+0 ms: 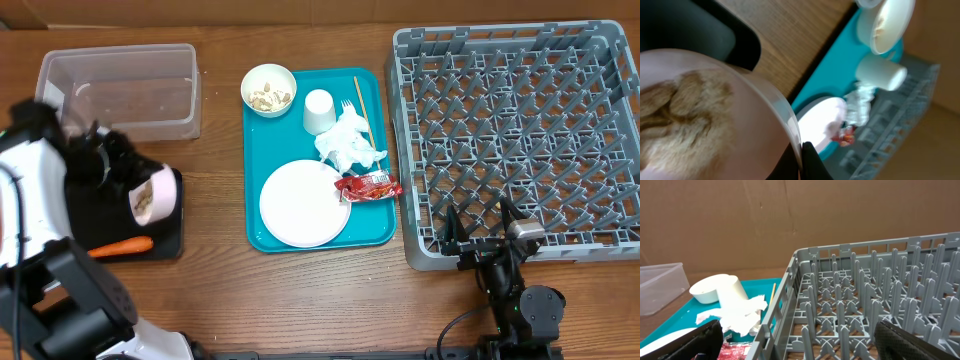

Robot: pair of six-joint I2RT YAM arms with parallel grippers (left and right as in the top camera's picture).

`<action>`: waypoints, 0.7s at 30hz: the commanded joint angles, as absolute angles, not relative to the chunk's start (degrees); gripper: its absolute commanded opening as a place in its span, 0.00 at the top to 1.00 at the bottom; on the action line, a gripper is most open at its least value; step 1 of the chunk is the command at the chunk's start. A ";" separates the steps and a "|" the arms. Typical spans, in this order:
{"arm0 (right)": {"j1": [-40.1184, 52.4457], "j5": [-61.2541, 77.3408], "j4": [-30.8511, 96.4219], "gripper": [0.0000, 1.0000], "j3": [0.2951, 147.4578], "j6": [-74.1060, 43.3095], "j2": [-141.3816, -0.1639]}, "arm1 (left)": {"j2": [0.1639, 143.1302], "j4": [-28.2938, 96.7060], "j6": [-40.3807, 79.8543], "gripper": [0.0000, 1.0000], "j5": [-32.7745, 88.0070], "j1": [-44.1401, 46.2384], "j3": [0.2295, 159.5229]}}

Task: Sort waste into correct bins and load items into the dishwasher rack
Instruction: 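Tip the bowl over the black tray to dump the food scraps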

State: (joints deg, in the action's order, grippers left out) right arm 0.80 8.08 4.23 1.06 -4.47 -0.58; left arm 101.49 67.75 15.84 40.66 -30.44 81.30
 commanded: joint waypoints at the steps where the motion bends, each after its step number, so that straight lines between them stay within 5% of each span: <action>1: 1.02 7.53 3.99 0.00 0.47 -4.75 -0.16 | 100.62 65.12 5.72 0.96 58.74 -38.70 74.39; 9: 1.02 7.53 3.99 0.00 0.47 -4.73 -0.16 | 100.90 52.88 -1.74 0.96 84.09 -55.37 58.04; 21: 1.02 7.53 3.99 0.00 0.47 -4.73 -0.16 | 100.99 43.90 3.20 0.96 90.61 -56.88 52.88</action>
